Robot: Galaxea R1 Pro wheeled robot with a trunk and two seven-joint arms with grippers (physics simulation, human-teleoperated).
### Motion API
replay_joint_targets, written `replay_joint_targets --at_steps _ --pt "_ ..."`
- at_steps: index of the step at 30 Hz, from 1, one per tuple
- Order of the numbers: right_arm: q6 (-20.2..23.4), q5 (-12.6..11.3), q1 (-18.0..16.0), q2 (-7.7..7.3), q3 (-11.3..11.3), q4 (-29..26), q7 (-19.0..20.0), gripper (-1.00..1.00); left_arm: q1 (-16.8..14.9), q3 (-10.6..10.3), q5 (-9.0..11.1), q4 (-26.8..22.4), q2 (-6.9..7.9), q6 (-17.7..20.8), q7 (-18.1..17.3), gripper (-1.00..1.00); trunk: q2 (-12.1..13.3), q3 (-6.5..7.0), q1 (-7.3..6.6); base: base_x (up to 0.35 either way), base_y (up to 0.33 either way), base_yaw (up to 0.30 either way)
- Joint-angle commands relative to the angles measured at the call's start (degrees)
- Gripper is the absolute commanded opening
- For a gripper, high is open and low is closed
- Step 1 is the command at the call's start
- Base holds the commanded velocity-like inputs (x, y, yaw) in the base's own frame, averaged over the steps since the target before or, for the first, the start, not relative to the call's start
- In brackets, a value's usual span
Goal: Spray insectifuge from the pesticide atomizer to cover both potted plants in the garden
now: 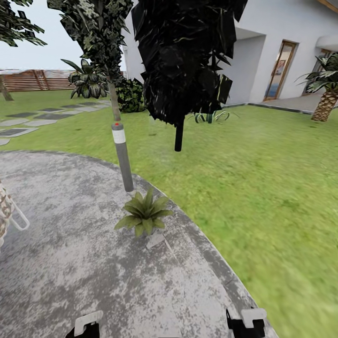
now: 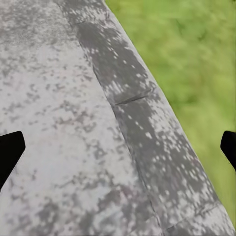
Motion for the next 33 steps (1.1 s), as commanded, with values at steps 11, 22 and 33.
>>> replay_joint_targets --at_steps 11,22,33 --pt "1.6 5.1 -0.1 0.22 11.7 -10.3 7.8 1.0 -1.8 -3.0 -10.6 -1.2 4.18 4.2 -8.9 -1.0 0.0 -0.05 0.01 0.007 0.0 0.0" --pt "10.5 5.0 -3.5 0.43 13.1 -17.9 33.8 1.0 -6.7 -3.2 -20.4 -0.9 10.1 4.0 -36.2 -1.0 0.0 -0.04 0.01 0.034 0.0 0.0" --pt "10.4 4.7 -3.5 -0.05 13.2 -17.3 34.1 1.0 -6.7 -3.4 -20.6 -3.1 10.13 4.2 -36.3 -1.0 0.0 -0.04 0.01 0.299 0.041 0.0"
